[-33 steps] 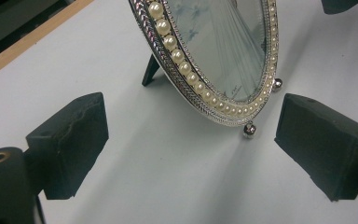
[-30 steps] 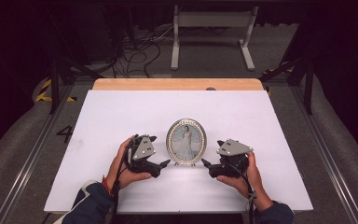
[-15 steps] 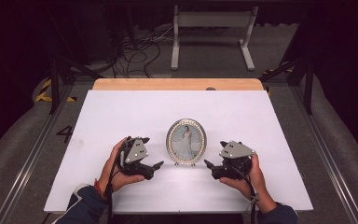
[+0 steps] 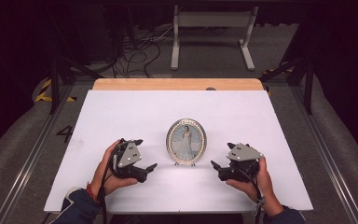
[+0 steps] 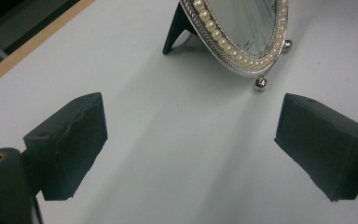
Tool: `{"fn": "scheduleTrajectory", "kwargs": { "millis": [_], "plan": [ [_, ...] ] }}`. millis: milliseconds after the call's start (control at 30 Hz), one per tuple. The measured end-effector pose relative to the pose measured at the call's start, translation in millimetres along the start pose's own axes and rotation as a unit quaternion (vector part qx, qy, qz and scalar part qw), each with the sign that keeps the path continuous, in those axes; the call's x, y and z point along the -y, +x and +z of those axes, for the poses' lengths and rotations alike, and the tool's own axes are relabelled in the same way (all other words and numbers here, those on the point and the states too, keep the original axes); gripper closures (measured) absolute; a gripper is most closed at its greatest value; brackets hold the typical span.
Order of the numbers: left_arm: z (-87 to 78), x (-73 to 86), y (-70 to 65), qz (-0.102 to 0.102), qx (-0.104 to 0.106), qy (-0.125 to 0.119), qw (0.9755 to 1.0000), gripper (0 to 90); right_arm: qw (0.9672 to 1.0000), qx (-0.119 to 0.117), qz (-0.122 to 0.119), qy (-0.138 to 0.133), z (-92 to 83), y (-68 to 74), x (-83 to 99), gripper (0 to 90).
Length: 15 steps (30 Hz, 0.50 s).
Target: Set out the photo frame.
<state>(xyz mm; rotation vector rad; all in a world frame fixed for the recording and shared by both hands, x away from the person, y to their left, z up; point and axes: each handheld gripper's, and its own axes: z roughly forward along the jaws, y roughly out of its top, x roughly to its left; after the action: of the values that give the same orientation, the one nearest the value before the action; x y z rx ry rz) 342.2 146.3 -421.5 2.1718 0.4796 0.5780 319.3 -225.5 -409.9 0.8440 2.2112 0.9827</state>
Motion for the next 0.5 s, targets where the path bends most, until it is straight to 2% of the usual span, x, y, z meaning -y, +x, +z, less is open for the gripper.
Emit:
{"fn": "scheduleTrajectory", "kwargs": {
  "millis": [500],
  "plan": [
    [-20.3,20.1,6.5,-0.014,-0.018,0.006,0.9997,9.4,1.0000,0.007,-0.001,-0.002,-6.6,-4.1,10.7,18.2]
  ]
}}
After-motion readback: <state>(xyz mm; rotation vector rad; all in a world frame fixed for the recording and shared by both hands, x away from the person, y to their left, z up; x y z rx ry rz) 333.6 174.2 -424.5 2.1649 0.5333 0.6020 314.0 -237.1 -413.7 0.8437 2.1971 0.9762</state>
